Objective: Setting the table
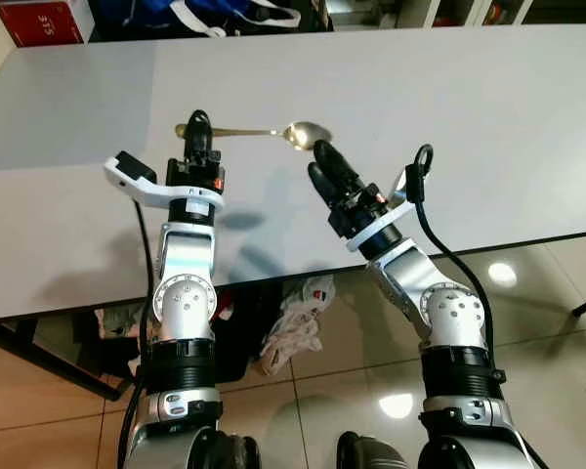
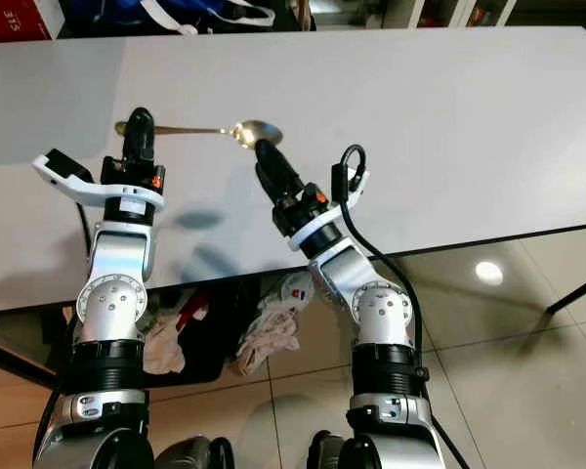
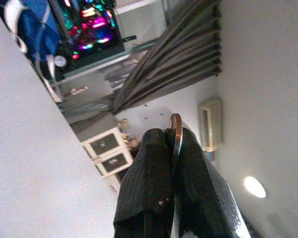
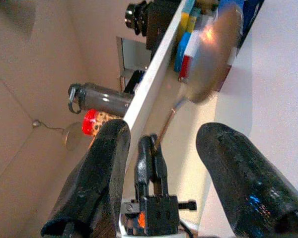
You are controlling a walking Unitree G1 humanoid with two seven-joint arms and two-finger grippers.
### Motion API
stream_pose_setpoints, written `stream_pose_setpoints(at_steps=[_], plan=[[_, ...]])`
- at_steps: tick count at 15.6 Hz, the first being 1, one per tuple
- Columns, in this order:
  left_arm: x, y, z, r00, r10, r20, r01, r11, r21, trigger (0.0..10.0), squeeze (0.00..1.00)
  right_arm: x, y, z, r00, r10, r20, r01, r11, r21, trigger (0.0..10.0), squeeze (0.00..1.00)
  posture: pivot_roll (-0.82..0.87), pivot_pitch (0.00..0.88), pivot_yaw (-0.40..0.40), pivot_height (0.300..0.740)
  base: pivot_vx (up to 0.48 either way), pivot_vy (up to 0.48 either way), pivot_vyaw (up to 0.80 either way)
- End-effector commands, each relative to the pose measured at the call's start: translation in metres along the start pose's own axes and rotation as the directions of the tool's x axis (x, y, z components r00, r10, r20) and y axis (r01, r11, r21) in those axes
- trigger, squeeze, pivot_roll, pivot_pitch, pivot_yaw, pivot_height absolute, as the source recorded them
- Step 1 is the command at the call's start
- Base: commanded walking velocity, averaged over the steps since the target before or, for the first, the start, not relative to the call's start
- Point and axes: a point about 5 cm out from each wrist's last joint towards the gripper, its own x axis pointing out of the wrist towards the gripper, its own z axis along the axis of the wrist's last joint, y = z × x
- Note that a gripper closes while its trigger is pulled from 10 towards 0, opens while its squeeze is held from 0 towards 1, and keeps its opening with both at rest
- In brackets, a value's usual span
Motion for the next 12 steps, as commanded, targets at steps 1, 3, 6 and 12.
stream_pose_setpoints(at_steps=[1,3,6,12], plan=[[0.013,-0.032,-0.026,0.995,-0.097,0.009,0.098,0.985,-0.139,10.0,0.00,0.022,0.016,-0.020,0.995,0.096,-0.025,-0.094,0.993,0.073,10.0,0.00,-0.10,0.097,0.043,0.740,0.000,0.000,0.00],[0.016,-0.051,-0.025,0.981,-0.193,0.005,0.191,0.968,-0.166,10.0,0.00,0.022,0.012,-0.023,0.996,0.080,-0.034,-0.078,0.994,0.077,10.0,0.00,-0.10,0.098,0.046,0.740,0.000,0.000,0.00],[0.015,-0.061,-0.028,0.972,-0.235,0.002,0.229,0.947,-0.225,10.0,0.00,0.028,0.011,-0.027,0.997,0.071,-0.036,-0.068,0.994,0.088,10.0,0.00,-0.08,0.099,0.052,0.740,0.000,0.000,0.00],[0.002,-0.051,-0.051,0.977,-0.191,-0.094,0.161,0.951,-0.264,10.0,0.00,0.046,0.027,-0.034,0.980,0.183,-0.077,-0.176,0.980,0.095,10.0,0.00,-0.08,0.085,0.060,0.740,0.000,0.000,0.00]])
